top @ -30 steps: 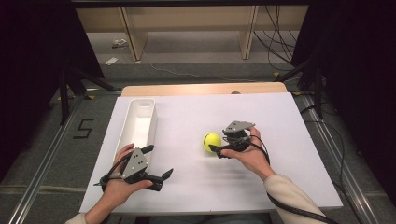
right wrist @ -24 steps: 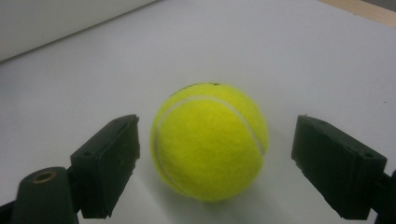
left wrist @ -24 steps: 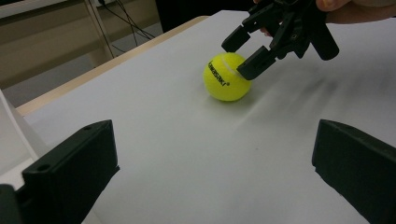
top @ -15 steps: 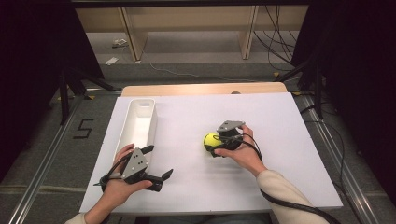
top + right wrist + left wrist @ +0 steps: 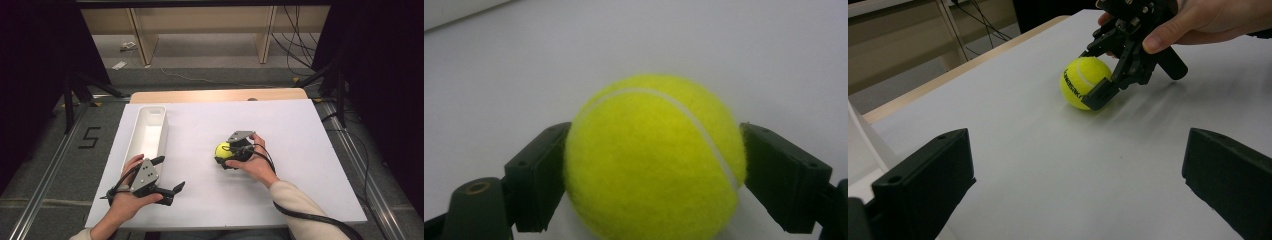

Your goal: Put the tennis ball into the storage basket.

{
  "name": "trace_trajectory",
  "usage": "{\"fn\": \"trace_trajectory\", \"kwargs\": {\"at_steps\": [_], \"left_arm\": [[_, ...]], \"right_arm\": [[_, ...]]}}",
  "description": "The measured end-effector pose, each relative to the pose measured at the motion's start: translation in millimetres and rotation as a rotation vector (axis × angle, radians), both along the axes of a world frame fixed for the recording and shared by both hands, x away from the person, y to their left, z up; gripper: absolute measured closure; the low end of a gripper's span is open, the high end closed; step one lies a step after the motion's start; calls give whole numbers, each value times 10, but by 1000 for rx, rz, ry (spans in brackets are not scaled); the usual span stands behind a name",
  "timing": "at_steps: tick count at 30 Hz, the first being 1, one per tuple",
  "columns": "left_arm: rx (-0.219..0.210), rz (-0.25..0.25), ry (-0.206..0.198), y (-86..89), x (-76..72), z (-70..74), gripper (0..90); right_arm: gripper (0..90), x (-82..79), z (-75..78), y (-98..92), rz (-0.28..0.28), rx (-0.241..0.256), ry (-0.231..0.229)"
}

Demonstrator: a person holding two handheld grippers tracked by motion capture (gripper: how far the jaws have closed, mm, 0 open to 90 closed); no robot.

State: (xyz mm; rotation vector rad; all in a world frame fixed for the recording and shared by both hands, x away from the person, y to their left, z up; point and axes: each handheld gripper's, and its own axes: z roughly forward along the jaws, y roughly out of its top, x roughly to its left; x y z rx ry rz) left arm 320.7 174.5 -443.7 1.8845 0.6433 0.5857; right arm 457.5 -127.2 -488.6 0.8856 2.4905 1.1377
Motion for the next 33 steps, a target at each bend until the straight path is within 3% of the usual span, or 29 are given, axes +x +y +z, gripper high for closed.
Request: {"fn": "trace_trajectory", "kwargs": {"at_steps": [7, 33], "left_arm": [[2, -1, -1, 4, 0, -1, 0], [-1, 3, -4, 20, -4, 4, 0]], "right_arm": [[247, -10, 7, 37, 11, 0, -19], [254, -19, 116, 10, -6, 26, -44]]}}
